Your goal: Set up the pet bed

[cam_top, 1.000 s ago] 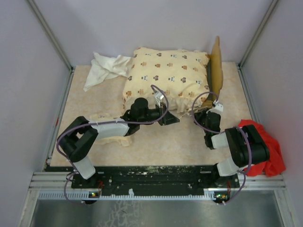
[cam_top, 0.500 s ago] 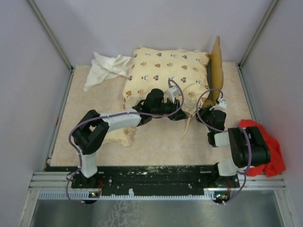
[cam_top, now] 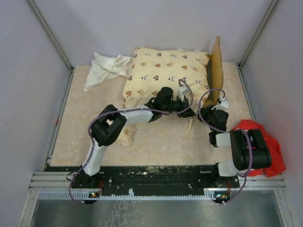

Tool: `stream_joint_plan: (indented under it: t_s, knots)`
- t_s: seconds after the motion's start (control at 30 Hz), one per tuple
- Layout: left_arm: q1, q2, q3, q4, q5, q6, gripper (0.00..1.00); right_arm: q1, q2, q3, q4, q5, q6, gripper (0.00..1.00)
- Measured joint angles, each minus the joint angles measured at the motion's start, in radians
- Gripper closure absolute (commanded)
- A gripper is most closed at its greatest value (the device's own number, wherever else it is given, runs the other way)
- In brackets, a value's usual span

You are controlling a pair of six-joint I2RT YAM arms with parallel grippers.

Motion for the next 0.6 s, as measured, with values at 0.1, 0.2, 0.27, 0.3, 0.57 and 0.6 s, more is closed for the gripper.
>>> stream_joint_plan:
  t_s: [0.1, 0.2, 0.27, 0.3, 0.57, 0.6]
  knots:
    - [0.0, 0.058, 0.046, 0.034, 0.017, -0.01, 0.74, 0.0, 0.0, 0.0, 0.003, -0.01, 0.0, 1.0]
    - [0.0, 0.099, 0.09, 0.058, 0.021, -0.013, 0.73, 0.0, 0.0, 0.0, 0.005, -0.018, 0.0, 1.0]
    - [0.0, 0.12, 0.122, 0.056, 0.009, -0.006, 0.73, 0.0, 0.0, 0.0, 0.005, -0.02, 0.0, 1.0]
    - [0.0, 0.127, 0.136, 0.053, -0.004, 0.001, 0.73, -0.001, 0.0, 0.0, 0.005, -0.02, -0.001, 1.0]
    - [0.0, 0.139, 0.164, 0.001, -0.134, 0.092, 0.76, -0.003, -0.028, 0.0, -0.026, -0.015, -0.029, 1.0]
    - [0.0, 0.144, 0.172, -0.005, -0.137, 0.097, 0.76, -0.005, -0.028, 0.0, -0.026, -0.015, -0.033, 1.0]
